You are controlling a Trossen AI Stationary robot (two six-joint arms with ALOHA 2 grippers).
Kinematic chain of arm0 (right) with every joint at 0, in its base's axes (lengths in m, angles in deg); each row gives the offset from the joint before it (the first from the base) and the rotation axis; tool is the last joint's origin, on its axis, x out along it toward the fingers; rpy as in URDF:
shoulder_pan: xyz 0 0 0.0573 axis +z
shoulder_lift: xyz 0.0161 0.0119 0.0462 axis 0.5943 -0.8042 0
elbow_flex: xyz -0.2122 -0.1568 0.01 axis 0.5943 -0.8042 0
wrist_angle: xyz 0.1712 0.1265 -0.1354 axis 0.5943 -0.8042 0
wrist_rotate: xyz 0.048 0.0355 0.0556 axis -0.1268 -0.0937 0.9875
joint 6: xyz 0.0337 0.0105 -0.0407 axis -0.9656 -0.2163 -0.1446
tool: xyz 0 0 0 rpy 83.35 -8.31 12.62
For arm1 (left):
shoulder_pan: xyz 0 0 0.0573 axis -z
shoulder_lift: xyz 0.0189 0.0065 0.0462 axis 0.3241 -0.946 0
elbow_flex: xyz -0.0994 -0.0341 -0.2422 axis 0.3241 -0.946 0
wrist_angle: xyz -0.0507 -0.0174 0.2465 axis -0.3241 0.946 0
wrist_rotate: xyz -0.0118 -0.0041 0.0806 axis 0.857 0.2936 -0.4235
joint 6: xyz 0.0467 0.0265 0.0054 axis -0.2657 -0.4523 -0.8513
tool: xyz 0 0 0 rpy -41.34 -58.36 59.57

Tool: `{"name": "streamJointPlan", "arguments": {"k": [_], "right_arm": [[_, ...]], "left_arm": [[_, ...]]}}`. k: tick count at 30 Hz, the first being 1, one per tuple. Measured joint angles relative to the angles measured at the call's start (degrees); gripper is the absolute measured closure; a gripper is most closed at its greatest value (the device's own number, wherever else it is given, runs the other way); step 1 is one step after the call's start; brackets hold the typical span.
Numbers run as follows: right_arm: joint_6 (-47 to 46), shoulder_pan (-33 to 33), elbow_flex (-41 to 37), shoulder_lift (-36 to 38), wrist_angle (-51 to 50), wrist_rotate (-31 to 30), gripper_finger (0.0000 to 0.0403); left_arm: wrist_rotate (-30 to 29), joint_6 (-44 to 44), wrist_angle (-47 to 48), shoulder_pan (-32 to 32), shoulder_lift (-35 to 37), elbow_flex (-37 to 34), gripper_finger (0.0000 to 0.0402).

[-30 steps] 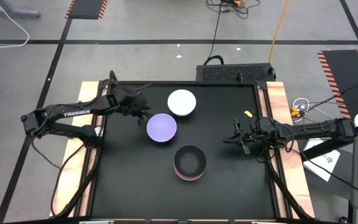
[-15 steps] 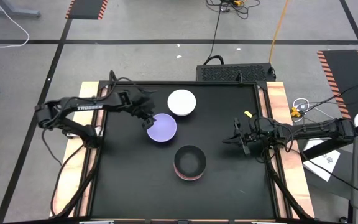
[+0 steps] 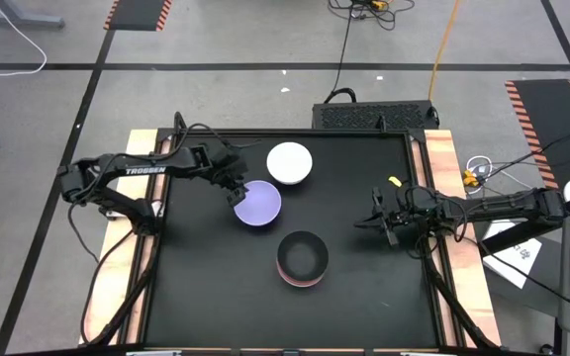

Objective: Nest bowls inside each other
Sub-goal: Stack the purple bowl on top of the black bowl

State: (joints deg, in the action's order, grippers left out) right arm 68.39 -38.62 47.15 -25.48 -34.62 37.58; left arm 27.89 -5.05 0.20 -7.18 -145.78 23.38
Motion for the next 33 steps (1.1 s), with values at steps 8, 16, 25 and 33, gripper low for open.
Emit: {"name": "streamJointPlan", "arguments": {"k": [8, 16, 25, 33], "right_arm": [[0.0, 0.0, 0.0, 0.0, 0.0, 0.0, 0.0403], [0.0, 0.0, 0.0, 0.0, 0.0, 0.0, 0.0403], [0.0, 0.0, 0.0, 0.0, 0.0, 0.0, 0.0403], [0.0, 0.0, 0.0, 0.0, 0.0, 0.0, 0.0403]], "left_arm": [[0.2, 0.1, -0.1, 0.1, -0.4, 0.0, 0.0165], [2.0, -0.1, 0.2, 0.1, -0.4, 0.0, 0.0165], [3.0, -0.2, -0.1, 0.7, -3.1, -0.1, 0.0165], [2.6, -1.7, -3.3, 0.7, -6.0, -0.1, 0.0238]]}}
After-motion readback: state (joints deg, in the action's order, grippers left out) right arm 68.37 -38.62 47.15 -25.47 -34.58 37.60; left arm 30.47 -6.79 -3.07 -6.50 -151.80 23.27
